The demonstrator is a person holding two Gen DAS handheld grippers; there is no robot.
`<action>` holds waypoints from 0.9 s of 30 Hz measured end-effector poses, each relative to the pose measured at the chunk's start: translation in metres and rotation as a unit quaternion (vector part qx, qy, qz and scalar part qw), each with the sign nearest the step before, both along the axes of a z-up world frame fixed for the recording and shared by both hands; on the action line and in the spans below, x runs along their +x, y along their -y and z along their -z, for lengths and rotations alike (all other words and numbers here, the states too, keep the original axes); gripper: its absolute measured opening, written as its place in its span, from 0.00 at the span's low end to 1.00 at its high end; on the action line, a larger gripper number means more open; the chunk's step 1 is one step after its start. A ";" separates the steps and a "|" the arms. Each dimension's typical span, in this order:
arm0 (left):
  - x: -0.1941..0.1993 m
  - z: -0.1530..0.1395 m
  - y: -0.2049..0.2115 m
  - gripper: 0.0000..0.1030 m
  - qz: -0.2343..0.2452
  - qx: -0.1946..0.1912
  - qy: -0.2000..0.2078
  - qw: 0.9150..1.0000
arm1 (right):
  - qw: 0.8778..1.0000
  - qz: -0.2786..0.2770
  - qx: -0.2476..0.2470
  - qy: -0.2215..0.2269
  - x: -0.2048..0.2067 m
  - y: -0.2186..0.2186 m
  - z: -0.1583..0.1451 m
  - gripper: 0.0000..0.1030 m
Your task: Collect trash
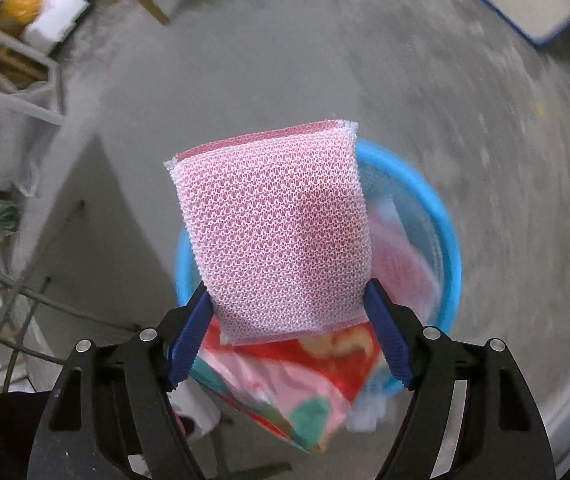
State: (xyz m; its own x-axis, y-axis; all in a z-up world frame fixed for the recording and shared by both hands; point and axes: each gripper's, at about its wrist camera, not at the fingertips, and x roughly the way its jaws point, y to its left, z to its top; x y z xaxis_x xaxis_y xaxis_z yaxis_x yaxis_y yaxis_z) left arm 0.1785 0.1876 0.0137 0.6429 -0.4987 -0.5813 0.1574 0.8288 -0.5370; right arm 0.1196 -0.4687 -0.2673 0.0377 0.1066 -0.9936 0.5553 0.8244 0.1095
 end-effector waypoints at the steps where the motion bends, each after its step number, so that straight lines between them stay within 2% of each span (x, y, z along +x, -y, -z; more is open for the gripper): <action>1: -0.007 -0.003 0.000 0.88 -0.002 0.006 0.003 1.000 | 1.000 -0.004 0.002 -0.003 -0.005 -0.003 0.009 0.72; 5: -0.035 -0.012 0.005 0.88 -0.001 0.041 0.018 0.999 | 0.999 -0.019 -0.028 -0.018 -0.009 0.000 0.026 0.77; 8: -0.061 -0.016 0.014 0.90 0.009 0.060 0.032 0.998 | 0.999 -0.015 -0.049 -0.012 -0.012 0.002 0.021 0.78; 13: -0.097 -0.016 0.032 0.91 0.034 0.061 0.046 0.997 | 0.997 -0.005 -0.069 0.030 -0.030 0.004 -0.014 0.80; 17: -0.122 -0.014 0.054 0.92 0.057 0.059 0.053 0.995 | 0.993 -0.008 -0.088 0.082 -0.054 -0.011 -0.061 0.80; 21: -0.142 -0.014 0.081 0.93 0.078 0.066 0.057 0.993 | 0.980 -0.034 -0.119 0.154 -0.092 -0.047 -0.121 0.81; 23: -0.151 -0.013 0.094 0.95 0.083 0.063 0.058 0.993 | 0.966 -0.062 -0.152 0.198 -0.113 -0.087 -0.163 0.84; 25: -0.157 -0.013 0.106 0.95 0.082 0.063 0.058 0.993 | 0.950 -0.085 -0.171 0.245 -0.131 -0.112 -0.188 0.91; 27: -0.161 -0.014 0.116 0.95 0.078 0.061 0.055 0.994 | 0.931 -0.105 -0.184 0.297 -0.154 -0.140 -0.213 0.92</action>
